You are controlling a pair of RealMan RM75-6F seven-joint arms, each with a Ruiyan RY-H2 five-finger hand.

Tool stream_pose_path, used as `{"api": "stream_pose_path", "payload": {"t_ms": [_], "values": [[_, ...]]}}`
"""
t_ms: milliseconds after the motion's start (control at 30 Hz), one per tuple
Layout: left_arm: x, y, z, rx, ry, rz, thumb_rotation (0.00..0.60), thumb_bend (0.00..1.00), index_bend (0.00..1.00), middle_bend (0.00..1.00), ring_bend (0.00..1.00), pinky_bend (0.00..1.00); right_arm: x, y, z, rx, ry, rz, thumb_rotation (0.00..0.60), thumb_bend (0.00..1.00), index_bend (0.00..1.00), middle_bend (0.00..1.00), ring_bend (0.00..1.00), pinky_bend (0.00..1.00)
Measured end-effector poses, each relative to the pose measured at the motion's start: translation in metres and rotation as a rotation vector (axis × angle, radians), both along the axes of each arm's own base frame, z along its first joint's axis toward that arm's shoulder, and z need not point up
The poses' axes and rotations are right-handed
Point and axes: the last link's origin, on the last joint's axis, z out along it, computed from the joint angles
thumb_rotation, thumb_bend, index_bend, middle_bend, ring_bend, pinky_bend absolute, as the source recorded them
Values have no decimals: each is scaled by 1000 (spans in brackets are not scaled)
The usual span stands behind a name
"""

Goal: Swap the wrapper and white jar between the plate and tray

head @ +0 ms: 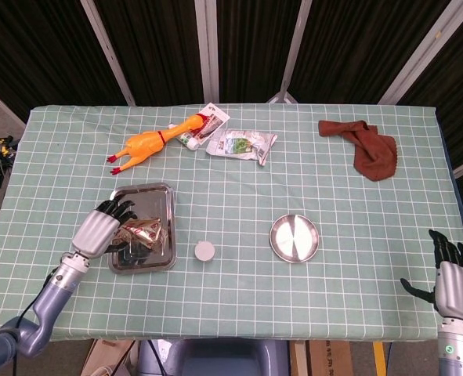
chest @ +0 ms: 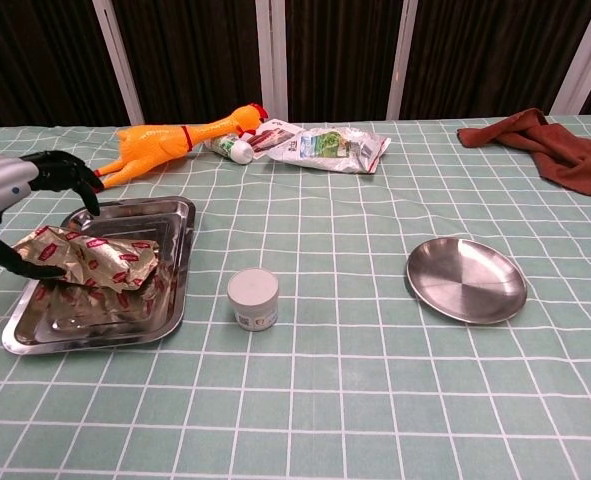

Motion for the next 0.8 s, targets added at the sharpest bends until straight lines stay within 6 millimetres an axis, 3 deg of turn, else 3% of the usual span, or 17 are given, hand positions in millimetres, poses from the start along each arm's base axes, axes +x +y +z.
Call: {"api": "stream_pose_path", "payload": {"t_ms": [200,367,433,533,667,800], "values": [[19,-20,41,-8,-12,74,600,196,291,115,19,184,0,0,0,5,8,1,600,154,107,117,140,0],[28,-48,94,7,0,186,600,197,278,102,19,184,3,2,-2,34,31,23,600,155,107,112,121,0],[21,-62,117,49,13,250,600,197,277,101,19,184,4,2,-3,62,55,42,600,155,107,112,114,0],[6,-80,136,119,11,322,600,196,277,101,19,184,9,3,-6,98,76,84,600,154,107,112,114,0],[-17,-94,146,188,5,375,600,196,276,102,19,184,23,5,-16,153,55,157,600,154,107,112,114,0],[-32,-101,149,221,2,386,600,196,272,102,19,184,53,3,-28,221,38,254,600,154,107,112,114,0]]}}
